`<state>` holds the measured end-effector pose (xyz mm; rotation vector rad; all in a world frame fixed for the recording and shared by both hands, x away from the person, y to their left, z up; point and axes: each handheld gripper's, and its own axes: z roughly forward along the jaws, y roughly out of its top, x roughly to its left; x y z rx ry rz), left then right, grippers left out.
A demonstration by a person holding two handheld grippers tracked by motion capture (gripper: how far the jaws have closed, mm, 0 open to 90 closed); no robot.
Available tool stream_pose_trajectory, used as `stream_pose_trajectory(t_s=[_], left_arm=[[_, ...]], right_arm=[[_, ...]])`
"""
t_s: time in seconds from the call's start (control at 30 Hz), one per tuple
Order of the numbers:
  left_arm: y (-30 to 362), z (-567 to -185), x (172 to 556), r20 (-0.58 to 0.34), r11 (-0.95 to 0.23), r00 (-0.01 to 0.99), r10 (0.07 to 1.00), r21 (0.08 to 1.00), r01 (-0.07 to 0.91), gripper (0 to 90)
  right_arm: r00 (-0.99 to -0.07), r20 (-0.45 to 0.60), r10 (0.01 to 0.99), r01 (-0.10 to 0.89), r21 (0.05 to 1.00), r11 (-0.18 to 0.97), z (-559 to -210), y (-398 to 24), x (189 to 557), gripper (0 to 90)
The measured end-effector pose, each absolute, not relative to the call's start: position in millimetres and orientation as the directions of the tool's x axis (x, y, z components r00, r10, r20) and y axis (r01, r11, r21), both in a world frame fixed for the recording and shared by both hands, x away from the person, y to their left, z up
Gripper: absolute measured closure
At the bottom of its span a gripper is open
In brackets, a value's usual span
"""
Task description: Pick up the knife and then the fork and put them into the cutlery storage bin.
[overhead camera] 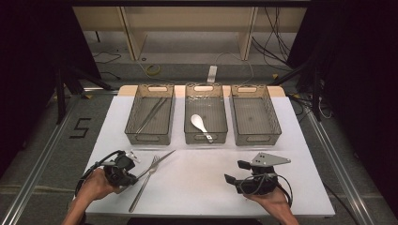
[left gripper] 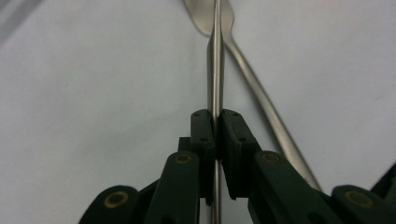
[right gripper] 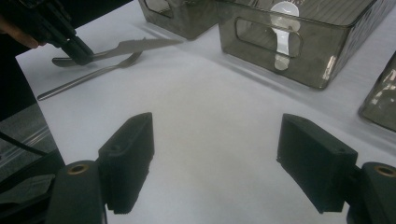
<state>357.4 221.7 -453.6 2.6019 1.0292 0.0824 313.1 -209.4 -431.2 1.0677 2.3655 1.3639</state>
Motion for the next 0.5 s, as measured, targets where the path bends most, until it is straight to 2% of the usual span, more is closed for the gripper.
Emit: stream_pose_trajectory(t_s=[0.2, 0.5], left_arm=[[212.4, -440.5, 354.0, -0.131, -0.669, 0.746, 0.653, 0.362, 0.649, 83.4], [174.0, -432.1, 348.5, -0.196, -0.725, 0.809, 0.555, 0.363, 0.585, 83.4]], right_arm=[[-0.735, 0.155, 0.661, 0.457, 0.832, 0.314, -426.5, -201.5, 309.4, 28.1], [-0.839, 0.047, 0.542, 0.33, 0.836, 0.438, -415.9, -162.2, 297.8, 28.1]])
